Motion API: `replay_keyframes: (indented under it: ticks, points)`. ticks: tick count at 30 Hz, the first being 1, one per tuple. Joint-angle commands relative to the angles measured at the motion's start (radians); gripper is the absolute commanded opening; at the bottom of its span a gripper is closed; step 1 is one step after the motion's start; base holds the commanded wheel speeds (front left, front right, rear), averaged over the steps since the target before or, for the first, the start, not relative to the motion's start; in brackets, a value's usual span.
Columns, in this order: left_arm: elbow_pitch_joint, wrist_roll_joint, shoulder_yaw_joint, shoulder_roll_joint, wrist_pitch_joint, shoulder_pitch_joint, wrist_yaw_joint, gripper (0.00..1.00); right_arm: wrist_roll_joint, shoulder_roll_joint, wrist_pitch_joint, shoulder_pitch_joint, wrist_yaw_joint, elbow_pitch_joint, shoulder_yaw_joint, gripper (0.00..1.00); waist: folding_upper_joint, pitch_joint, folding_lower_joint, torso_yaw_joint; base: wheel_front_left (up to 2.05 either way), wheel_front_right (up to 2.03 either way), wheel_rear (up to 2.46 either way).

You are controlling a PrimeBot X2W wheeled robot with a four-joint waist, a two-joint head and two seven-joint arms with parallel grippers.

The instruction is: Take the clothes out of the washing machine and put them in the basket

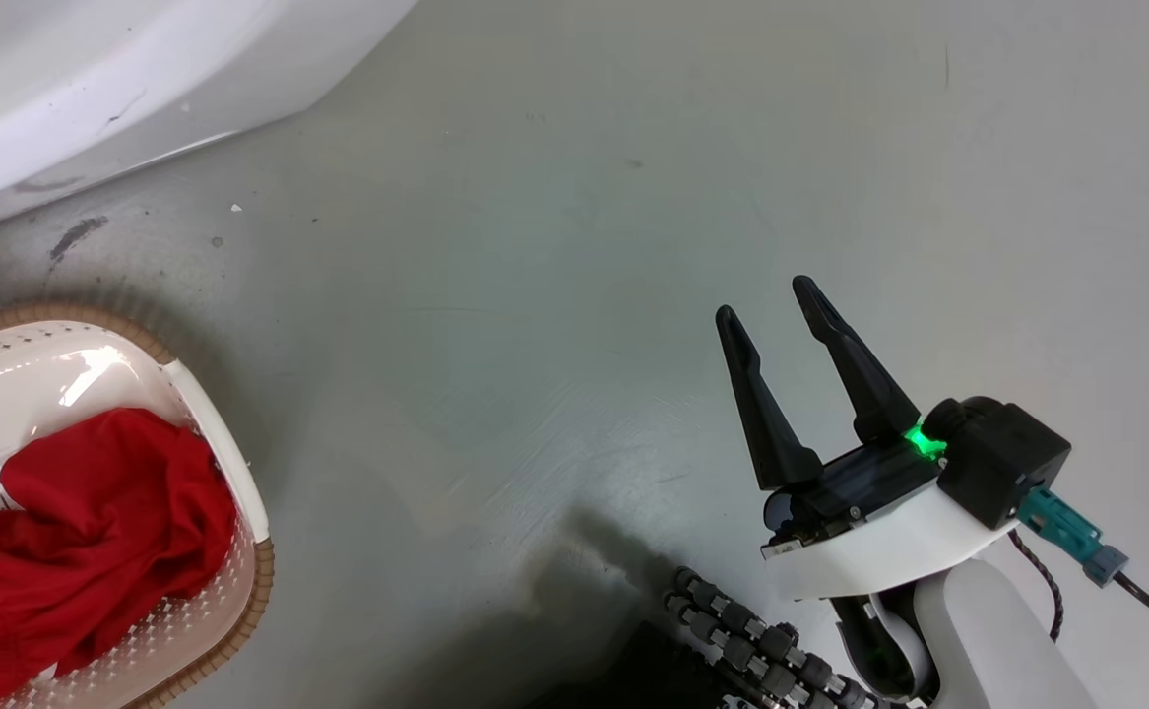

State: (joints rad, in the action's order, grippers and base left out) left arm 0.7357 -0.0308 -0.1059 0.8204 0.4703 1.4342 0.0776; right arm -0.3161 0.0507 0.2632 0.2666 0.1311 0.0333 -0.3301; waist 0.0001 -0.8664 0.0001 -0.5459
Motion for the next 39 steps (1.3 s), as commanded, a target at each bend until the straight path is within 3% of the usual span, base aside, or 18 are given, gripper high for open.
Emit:
replay_keyframes:
  ticks: [1, 11, 23, 32, 39]
  points:
    - [-0.009, -0.005, 0.007, 0.005, -0.038, -0.017, -0.014, 0.0, -0.001, -0.001, 0.002, 0.015, -0.001, 0.002, -0.002, 1.0, -0.0001, 0.003, -0.0001, -0.002, 0.0, 0.0, 0.0]
    - [-0.001, -0.052, 0.043, -0.022, -0.302, -0.064, -0.062, 0.0, 0.006, -0.001, 0.002, 0.032, -0.001, 0.02, 0.018, 1.0, -0.0001, 0.069, -0.0001, 0.01, 0.0, 0.0, 0.0]
    - [0.163, -0.128, 0.073, -0.103, -0.577, -0.177, -0.073, 0.0, 0.051, -0.001, 0.002, 0.005, -0.001, 0.055, 0.065, 1.0, -0.0001, 0.222, -0.0001, 0.058, 0.0, 0.0, 0.0]
    - [0.232, -0.176, 0.09, -0.178, -0.706, -0.315, -0.076, 0.0, 0.085, 0.0, 0.002, -0.025, -0.001, 0.09, 0.099, 1.0, -0.0001, 0.342, -0.0001, 0.11, 0.0, 0.0, 0.0]
    - [0.171, -0.218, 0.119, -0.259, -0.736, -0.475, -0.097, 0.0, 0.124, -0.001, 0.002, -0.057, -0.001, 0.117, 0.128, 1.0, -0.0001, 0.445, -0.0001, 0.168, 0.0, 0.0, 0.0]
